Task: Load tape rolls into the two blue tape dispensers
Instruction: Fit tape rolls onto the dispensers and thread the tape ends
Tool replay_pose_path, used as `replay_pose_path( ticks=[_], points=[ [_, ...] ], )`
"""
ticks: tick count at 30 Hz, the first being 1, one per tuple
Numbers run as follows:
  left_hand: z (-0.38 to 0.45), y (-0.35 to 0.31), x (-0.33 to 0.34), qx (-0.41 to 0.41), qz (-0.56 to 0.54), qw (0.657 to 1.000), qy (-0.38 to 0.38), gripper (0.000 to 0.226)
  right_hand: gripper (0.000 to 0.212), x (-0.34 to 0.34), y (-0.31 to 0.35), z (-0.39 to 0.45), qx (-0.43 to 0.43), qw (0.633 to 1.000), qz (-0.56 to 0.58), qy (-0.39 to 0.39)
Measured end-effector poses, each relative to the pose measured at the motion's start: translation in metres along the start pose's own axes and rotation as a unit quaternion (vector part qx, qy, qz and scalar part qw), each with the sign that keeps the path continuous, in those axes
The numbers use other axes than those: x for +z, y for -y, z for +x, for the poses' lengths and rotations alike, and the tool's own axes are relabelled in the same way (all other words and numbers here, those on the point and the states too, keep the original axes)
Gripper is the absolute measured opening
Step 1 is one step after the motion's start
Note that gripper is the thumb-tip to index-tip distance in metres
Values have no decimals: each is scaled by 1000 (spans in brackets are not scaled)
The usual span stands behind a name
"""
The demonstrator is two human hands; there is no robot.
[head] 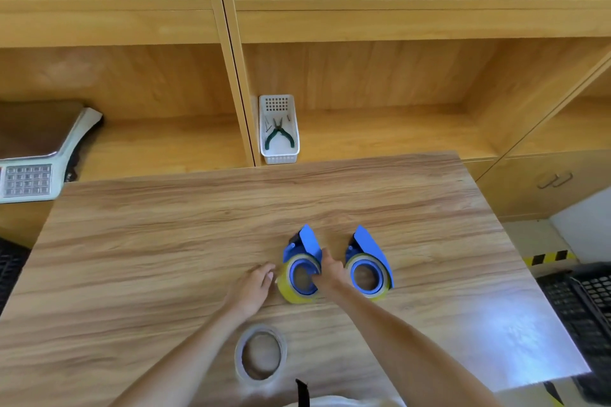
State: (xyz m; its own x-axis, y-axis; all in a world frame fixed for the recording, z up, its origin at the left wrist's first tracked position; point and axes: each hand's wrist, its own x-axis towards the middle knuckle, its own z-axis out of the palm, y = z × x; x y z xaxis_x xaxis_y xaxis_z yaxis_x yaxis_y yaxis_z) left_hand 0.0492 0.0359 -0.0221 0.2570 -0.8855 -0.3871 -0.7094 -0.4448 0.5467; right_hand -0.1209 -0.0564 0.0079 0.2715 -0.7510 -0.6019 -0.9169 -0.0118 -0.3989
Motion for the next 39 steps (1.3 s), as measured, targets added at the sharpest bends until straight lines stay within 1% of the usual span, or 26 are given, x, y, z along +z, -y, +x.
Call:
replay_pose_path(
  ticks=[2,3,4,5,6,7,8,9,10,12,15,16,17,18,21,22,26,28,31,33,35,36,39],
  points=[
    [1,-4,-6,-29,-65,997,19,32,56,-2,2,-2,3,998,68,2],
    [0,-8,-10,-53,-136,989,38,32,55,-3,3,-2,4,995,100,-2],
    [0,-12,-13,-74,-237,967,55,30,54,-6,5,-1,4,992,129,-7],
    [-2,-20,-20,-102,-339,932,74,28,54,-8,8,1,5,988,157,-9],
    [-3,-26,-26,-124,-435,888,84,33,54,-10,10,3,6,982,190,-9],
    [0,-28,-30,-130,-495,854,95,47,55,-12,13,3,7,974,225,-5],
    [0,-30,-34,-130,-537,827,109,56,58,-13,15,4,6,965,261,1],
    [0,-33,-38,-110,-549,819,128,56,61,-13,18,5,6,957,292,8],
    [-2,-38,-42,-81,-564,809,146,51,64,-14,19,4,4,947,322,16],
    [-2,-47,-47,-42,-578,799,158,45,68,-14,21,3,-3,932,361,33],
    [-1,-54,-54,-2,-581,797,162,41,65,-17,18,3,-20,928,367,54],
    [-1,-55,-55,4,-584,795,161,38,63,-20,17,2,-27,928,367,51],
    [0,-56,-55,7,-579,801,155,35,60,-22,16,3,-38,932,357,46],
    [-1,-58,-55,9,-581,801,145,33,58,-25,16,2,-51,936,345,37],
    [-1,-67,-54,10,-577,809,112,33,70,-31,14,1,-93,948,305,-6],
    [-1,-69,-52,9,-578,810,103,33,69,-33,14,0,-103,946,305,-26],
    [-4,-74,-49,4,-560,826,67,36,56,-39,12,-4,-166,935,293,-114],
    [-5,-75,-47,0,-548,835,48,38,53,-41,11,-6,-181,933,281,-136],
    [-6,-74,-44,-8,-531,847,31,33,46,-40,8,-5,-194,930,269,-156],
    [-7,-76,-43,-14,-524,851,19,31,34,-39,7,-4,-196,931,263,-158],
    [-8,-77,-43,-23,-518,855,3,30,14,-40,8,-7,-192,931,267,-161],
    [-9,-78,-42,-29,-514,858,-5,31,8,-41,8,-9,-193,929,271,-163],
    [-10,-79,-40,-44,-500,864,-27,38,19,-42,10,-11,-201,926,274,-162]
  ],
)
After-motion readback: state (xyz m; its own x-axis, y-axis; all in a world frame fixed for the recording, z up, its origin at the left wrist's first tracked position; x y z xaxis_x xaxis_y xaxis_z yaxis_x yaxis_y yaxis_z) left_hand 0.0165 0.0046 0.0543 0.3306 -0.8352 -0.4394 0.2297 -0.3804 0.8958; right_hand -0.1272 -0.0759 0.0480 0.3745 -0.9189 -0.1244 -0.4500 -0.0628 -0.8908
